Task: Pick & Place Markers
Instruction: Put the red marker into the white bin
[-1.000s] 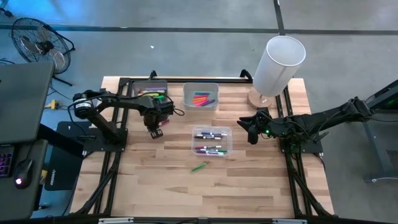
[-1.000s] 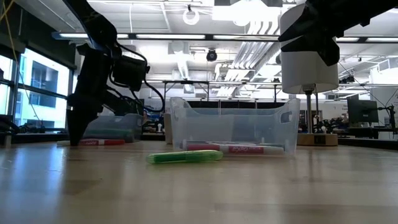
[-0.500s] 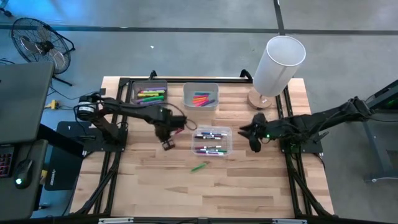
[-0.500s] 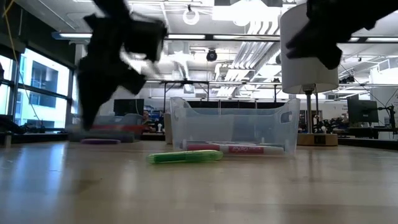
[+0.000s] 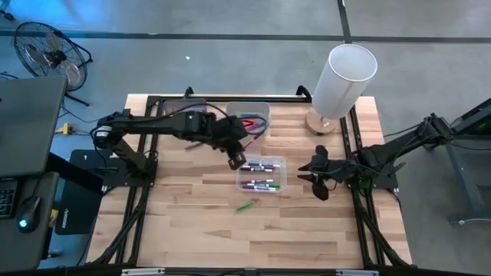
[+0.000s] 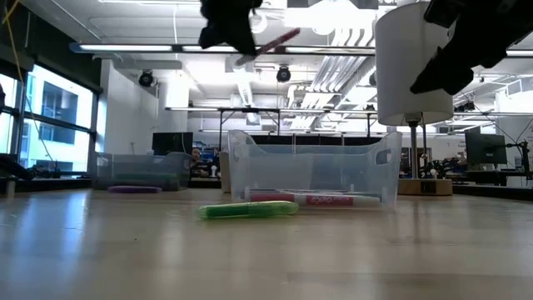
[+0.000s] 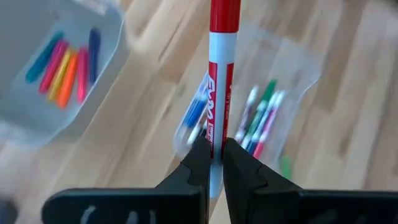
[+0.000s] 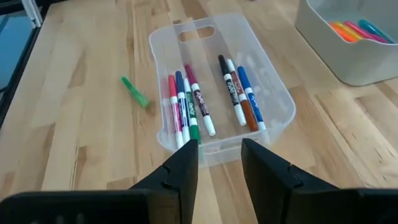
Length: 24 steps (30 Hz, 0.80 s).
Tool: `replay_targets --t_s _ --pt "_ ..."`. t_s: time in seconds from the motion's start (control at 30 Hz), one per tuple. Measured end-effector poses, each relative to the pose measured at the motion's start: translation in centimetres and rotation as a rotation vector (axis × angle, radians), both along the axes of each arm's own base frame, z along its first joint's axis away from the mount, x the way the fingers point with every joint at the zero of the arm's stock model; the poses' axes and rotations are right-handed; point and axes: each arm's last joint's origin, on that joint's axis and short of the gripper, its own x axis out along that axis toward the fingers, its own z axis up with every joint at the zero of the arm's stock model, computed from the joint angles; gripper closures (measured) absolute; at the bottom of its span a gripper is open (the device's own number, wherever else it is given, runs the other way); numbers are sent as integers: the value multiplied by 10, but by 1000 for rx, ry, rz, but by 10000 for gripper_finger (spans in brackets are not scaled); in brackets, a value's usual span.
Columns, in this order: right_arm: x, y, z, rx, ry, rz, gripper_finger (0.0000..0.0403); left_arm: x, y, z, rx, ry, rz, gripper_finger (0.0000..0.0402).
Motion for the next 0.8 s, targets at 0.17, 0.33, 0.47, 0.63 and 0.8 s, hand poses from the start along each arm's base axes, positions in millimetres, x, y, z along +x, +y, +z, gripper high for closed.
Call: replay_targets --t_s 0.17,0.33,0.47,0.63,0.8 --pt "-1 3 0 3 8 40 290 22 1 -9 5 -62 7 387" --pt "-2 6 0 9 10 67 290 47 -6 -39 -43 -19 -43 388" --pt "-2 7 0 32 11 98 290 71 -16 -72 -109 6 -101 387" --pt "-3 10 0 71 19 122 290 75 -23 -90 -236 77 -143 353" --pt "-3 11 0 97 20 117 290 76 -23 -94 -268 87 -117 300"
